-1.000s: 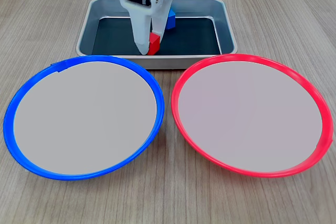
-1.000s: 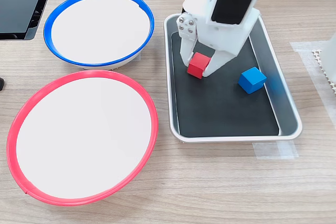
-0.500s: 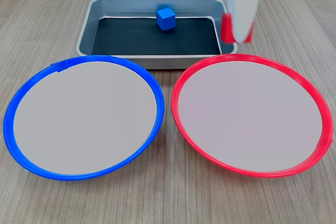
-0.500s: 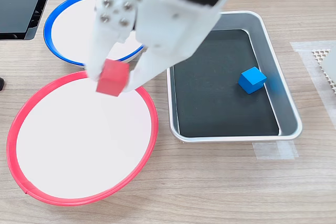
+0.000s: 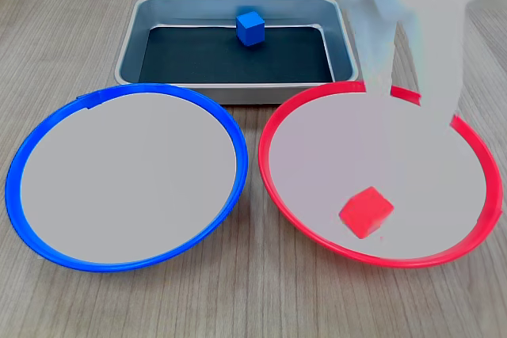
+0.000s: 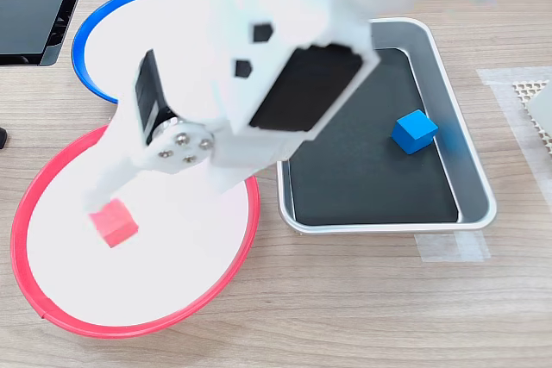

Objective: Move two blocks from tray to matching dishes

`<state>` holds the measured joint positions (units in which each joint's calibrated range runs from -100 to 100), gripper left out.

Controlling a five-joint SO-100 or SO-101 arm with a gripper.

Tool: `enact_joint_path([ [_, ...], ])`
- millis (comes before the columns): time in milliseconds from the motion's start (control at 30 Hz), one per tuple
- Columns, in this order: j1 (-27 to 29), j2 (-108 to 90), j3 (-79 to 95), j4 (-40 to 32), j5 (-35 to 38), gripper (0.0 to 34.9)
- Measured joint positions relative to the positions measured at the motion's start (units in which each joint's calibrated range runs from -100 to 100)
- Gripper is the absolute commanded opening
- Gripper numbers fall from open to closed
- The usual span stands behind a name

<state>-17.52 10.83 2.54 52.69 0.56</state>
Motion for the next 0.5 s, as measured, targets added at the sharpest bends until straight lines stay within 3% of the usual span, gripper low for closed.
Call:
enact_joint_path([
  [167,1.59,-14.92,6.90,16.64,7.72,0.4],
  [267,5.49,-27.20,17.24,26.02,13.97,0.5],
  [500,16.19,-44.93,44.37,29.61,24.03,9.9],
])
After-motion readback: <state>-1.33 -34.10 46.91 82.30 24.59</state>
